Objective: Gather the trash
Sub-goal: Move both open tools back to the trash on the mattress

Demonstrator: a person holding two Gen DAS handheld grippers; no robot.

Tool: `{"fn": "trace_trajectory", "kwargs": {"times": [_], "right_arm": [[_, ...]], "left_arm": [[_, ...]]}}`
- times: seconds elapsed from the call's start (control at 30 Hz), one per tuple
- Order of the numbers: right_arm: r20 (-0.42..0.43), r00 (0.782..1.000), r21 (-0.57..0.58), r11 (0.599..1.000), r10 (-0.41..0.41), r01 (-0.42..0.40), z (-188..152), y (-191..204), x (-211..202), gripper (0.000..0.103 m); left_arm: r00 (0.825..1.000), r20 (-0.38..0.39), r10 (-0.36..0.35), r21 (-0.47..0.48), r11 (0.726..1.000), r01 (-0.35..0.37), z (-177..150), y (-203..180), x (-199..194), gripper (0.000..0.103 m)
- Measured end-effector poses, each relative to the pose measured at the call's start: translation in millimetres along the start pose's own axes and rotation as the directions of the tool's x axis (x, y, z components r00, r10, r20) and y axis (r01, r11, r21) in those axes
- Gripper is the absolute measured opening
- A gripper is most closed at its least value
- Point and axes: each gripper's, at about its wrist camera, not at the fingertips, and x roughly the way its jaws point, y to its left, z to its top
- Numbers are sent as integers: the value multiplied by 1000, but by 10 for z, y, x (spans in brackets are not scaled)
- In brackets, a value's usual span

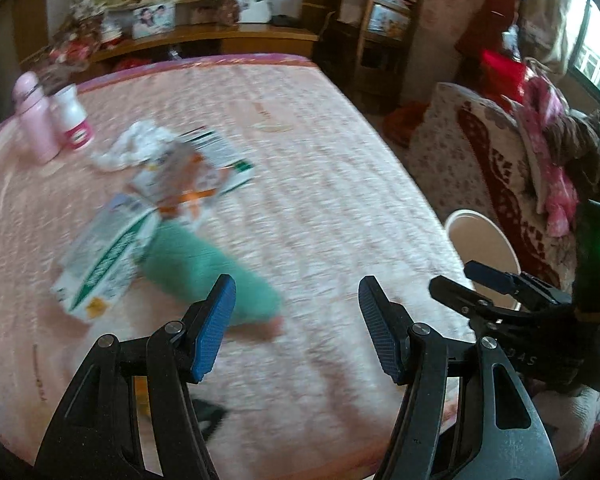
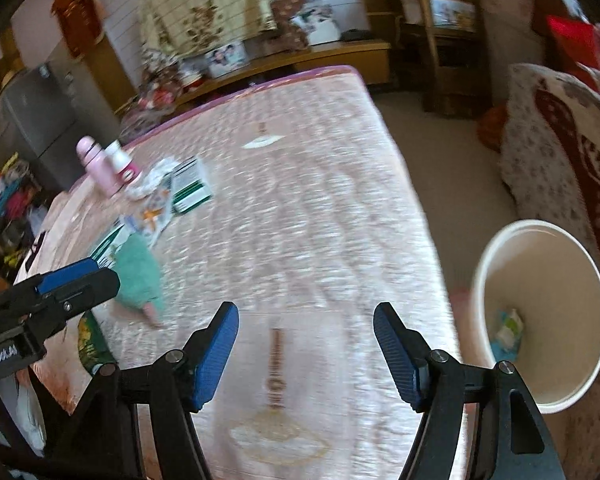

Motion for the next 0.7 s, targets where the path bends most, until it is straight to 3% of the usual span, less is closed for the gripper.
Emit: {"fn": "trace_trajectory", "kwargs": {"times": [0.4,0.7], "right_arm": [[-50,997,-92,994,57,-61,88,626,273,68],[-109,984,-148,976,142,-158,146,1054,473,68]], "left_arm": [[997,-1,75,-70,995,-75,-113,759,-125,63],[999,-24,30,-49,998,-31,-136,1222,-257,63]]}}
